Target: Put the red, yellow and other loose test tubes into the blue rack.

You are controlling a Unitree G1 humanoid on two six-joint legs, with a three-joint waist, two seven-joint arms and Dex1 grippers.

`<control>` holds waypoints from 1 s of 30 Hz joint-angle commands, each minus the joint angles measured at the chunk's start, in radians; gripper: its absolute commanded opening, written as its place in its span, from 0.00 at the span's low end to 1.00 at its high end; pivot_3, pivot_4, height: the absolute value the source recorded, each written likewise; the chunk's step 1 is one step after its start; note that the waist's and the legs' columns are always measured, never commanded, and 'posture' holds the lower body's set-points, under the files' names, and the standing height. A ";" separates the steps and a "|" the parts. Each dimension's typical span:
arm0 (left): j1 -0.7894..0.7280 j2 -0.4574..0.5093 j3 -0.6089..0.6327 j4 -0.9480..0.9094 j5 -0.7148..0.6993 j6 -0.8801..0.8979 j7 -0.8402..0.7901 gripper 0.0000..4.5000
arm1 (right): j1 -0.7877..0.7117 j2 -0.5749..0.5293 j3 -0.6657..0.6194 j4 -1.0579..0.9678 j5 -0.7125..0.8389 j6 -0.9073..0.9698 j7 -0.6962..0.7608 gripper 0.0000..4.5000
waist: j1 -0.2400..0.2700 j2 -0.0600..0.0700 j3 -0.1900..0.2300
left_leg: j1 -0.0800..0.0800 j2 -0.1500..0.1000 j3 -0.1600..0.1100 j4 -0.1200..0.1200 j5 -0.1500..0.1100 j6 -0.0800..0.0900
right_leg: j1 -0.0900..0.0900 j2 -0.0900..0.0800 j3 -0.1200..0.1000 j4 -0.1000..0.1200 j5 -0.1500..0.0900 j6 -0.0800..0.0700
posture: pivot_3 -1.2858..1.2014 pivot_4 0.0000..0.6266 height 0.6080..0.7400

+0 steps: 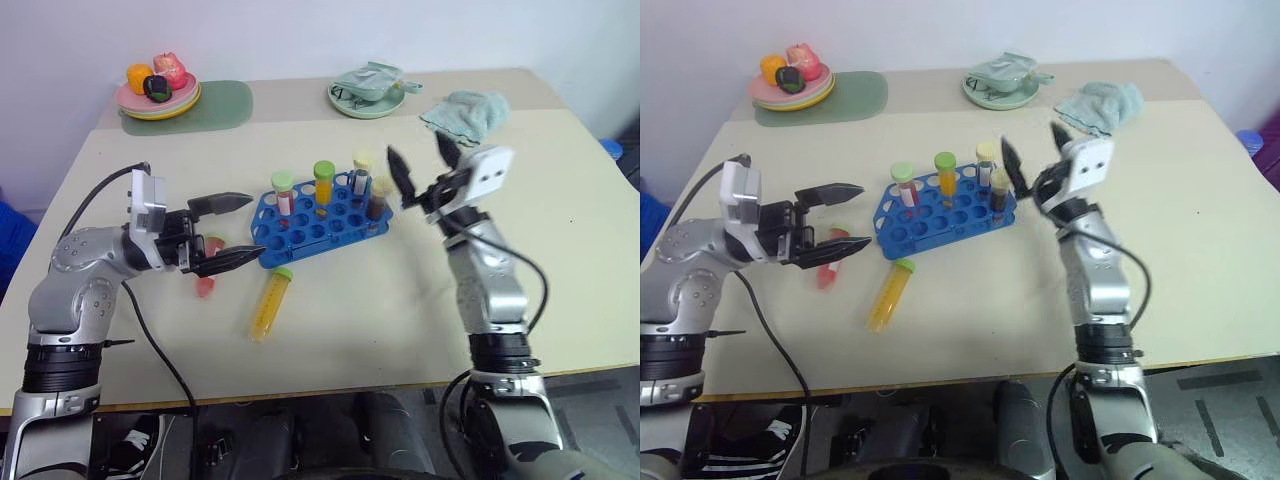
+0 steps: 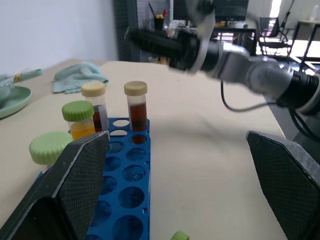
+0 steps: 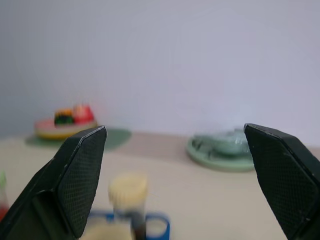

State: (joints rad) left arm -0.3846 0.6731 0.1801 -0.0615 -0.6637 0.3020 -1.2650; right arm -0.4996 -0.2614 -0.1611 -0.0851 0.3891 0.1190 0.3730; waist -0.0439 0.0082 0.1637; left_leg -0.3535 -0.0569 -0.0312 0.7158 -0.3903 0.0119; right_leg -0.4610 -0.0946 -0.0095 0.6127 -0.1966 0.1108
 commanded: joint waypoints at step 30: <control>-0.016 0.158 -0.044 -0.508 -0.322 1.045 0.916 1.00 | 0.283 -0.504 -0.106 -0.376 0.462 0.469 0.488 0.99 | 0.037 -0.002 0.000 | 0.000 -0.001 0.001 0.002 -0.001 0.002 | 0.001 -0.002 0.002 -0.001 0.000 0.000 | 0.52 0.24 1.00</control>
State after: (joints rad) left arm -0.3731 0.8358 0.1309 -0.5296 -0.9779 1.2822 -0.4081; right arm -0.2082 -0.7729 -0.2686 -0.4528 0.8613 0.6105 0.8618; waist -0.0073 0.0059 0.1636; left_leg -0.3534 -0.0576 -0.0304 0.7182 -0.3914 0.0138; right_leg -0.4602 -0.0965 -0.0077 0.6116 -0.1966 0.1109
